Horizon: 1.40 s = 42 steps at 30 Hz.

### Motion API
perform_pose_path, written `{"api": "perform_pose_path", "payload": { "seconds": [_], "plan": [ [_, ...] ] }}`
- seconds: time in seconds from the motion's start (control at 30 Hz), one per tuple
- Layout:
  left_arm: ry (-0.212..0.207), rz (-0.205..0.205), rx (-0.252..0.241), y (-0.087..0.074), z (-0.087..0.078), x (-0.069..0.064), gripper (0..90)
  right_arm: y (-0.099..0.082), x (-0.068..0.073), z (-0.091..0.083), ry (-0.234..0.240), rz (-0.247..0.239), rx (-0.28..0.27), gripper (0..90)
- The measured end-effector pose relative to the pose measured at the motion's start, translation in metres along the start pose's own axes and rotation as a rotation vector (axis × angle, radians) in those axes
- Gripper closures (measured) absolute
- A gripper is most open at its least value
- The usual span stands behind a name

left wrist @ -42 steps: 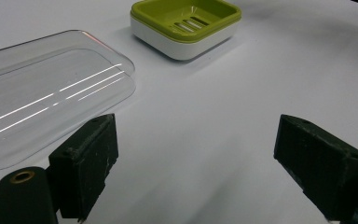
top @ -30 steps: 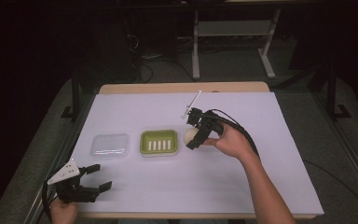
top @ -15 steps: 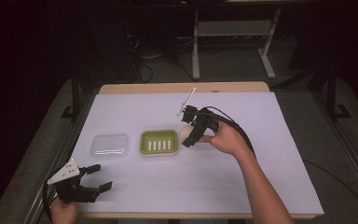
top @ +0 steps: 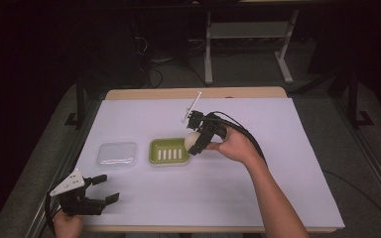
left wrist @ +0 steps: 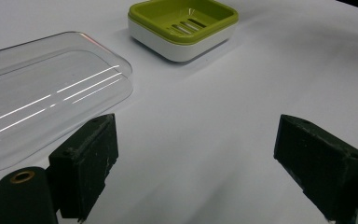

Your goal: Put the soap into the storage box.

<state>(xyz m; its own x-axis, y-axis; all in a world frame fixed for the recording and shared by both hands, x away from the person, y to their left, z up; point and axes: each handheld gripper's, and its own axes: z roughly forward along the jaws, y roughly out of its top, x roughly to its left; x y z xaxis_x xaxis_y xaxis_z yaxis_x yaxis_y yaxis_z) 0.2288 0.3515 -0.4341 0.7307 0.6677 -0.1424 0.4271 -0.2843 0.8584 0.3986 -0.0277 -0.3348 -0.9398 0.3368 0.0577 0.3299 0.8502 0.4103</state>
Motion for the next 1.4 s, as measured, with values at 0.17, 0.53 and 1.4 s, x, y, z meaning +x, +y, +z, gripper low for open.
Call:
{"api": "perform_pose_path", "payload": {
  "seconds": [0.17,0.53,1.4],
  "plan": [
    [0.000,0.002,0.000,0.000,0.000,0.000,12.8,0.003,-0.001,0.002,0.004,-0.007,-0.009,22.3],
    [-0.001,0.007,-0.004,0.000,-0.001,0.000,12.8,0.018,0.003,0.006,0.011,-0.030,0.007,22.3],
    [0.002,0.006,0.000,0.001,-0.001,-0.001,12.8,0.042,0.007,0.027,0.025,-0.059,-0.004,22.3]
  ]
}}
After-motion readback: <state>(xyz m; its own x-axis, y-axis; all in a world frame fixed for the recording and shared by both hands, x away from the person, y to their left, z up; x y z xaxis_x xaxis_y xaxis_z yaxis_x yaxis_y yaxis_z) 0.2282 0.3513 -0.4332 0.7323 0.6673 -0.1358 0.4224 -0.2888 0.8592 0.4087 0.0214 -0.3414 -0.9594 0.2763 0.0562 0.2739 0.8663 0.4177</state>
